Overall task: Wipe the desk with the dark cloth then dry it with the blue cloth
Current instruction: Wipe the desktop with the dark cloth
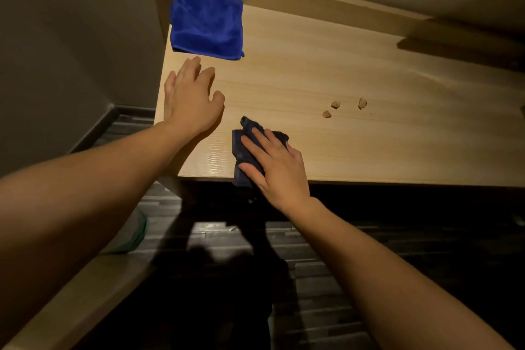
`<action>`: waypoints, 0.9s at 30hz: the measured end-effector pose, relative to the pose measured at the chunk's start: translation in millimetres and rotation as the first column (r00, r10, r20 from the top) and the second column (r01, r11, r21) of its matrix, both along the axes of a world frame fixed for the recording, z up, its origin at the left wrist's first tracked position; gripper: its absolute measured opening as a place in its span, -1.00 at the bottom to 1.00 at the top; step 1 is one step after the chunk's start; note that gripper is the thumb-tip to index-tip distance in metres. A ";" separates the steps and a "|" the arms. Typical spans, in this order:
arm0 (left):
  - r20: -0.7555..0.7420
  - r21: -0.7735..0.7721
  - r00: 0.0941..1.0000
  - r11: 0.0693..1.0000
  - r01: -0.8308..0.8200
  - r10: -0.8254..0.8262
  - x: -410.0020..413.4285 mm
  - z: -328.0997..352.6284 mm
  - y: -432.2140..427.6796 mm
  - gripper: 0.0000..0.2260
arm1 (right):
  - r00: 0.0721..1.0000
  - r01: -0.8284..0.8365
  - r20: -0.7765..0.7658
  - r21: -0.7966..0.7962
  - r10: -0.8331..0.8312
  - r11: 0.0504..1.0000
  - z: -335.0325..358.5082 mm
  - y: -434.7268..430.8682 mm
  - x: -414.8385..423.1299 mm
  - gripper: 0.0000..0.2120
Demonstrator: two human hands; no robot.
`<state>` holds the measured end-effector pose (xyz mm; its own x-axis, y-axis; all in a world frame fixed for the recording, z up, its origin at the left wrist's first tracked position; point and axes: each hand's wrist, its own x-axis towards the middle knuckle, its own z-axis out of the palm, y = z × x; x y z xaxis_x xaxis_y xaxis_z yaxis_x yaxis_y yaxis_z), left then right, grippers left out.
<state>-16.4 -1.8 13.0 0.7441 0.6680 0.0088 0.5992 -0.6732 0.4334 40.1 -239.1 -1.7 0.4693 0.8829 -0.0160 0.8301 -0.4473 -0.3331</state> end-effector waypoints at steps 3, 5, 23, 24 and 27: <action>0.053 0.016 0.993 0.994 0.104 -0.105 3.1 8.3 -17.3 -0.53 | 0.999 0.045 -0.016 0.102 -0.043 0.994 2.6 -12.1 -16.9 -0.63; 0.057 -0.006 0.985 0.986 0.166 -0.166 15.8 14.4 -30.7 -0.51 | 0.997 0.062 -0.054 0.102 -0.056 0.993 8.6 -20.4 -23.9 -0.69; -0.219 0.057 0.974 0.996 0.075 -0.061 80.4 -21.2 -62.6 -0.36 | 0.933 0.228 -0.330 0.239 -0.142 0.944 72.6 77.8 225.9 -0.75; -0.234 0.062 0.971 0.995 0.073 -0.057 81.2 -22.1 -62.2 -0.36 | 0.956 0.191 -0.263 0.209 -0.133 0.959 68.3 95.5 245.4 -0.74; -0.256 0.070 0.965 0.995 0.066 -0.046 83.6 -26.3 -60.0 -0.36 | 0.995 0.073 -0.079 0.114 -0.064 0.991 48.1 139.1 291.6 -0.70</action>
<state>67.2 -61.8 -13.3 0.7649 0.6298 -0.1354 0.6431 -0.7344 0.2170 331.7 -100.0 46.4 0.5304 0.8464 0.0475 0.7693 -0.4570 -0.4465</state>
